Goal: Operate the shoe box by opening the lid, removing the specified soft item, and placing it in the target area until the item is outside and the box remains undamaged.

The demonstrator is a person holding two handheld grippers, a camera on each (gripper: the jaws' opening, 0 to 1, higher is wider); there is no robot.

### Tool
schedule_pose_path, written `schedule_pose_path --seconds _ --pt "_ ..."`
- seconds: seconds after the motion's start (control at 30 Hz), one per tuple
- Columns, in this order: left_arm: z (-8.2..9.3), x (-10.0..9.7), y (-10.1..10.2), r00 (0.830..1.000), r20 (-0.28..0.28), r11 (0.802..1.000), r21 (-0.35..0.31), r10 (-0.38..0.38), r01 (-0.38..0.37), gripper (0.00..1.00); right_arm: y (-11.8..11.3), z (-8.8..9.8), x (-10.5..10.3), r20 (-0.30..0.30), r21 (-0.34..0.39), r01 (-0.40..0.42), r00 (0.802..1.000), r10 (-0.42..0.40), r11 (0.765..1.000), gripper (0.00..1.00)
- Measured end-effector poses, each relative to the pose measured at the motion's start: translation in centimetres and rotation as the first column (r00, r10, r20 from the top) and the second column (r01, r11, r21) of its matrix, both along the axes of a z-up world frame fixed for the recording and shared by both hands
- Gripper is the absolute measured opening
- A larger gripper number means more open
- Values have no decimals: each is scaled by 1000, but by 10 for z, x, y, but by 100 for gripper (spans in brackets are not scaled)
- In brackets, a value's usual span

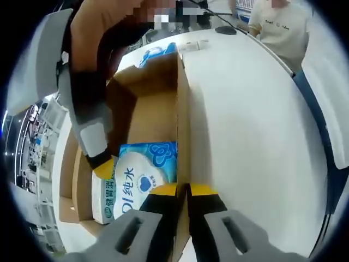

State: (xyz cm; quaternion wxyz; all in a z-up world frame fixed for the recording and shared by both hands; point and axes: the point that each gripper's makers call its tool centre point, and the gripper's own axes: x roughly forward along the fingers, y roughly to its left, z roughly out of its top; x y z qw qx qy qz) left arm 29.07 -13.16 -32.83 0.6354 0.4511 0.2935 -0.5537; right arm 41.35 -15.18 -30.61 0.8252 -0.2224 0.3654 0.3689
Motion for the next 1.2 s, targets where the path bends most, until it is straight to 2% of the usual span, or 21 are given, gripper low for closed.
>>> schedule_pose_path --seconds 0.27,0.57,0.67,0.77,0.83,1.03,1.2 --pt "1 0 0 1000 -2 1000 1 -2 2 5 -1 1 3 12 -28 -29 1000 29 999 25" --pt "0 0 0 1000 -2 1000 3 -1 1 5 -2 0 3 25 -57 -51 998 53 997 23" --pt "0 0 0 1000 -1 1000 3 0 0 5 -3 0 4 37 -88 -76 996 79 993 22" --pt "0 0 0 1000 -2 1000 2 1 -1 5 -1 1 4 36 -79 -73 996 76 994 22" --pt "0 0 0 1000 -2 1000 2 1 -1 5 -1 0 4 53 -112 -107 992 114 988 22" --pt "1 0 0 1000 -3 1000 2 1 -1 5 4 -3 6 37 -107 -106 993 110 989 22" --pt "0 0 0 1000 -3 1000 1 1 -1 5 5 -9 4 23 -138 -116 992 121 984 22"
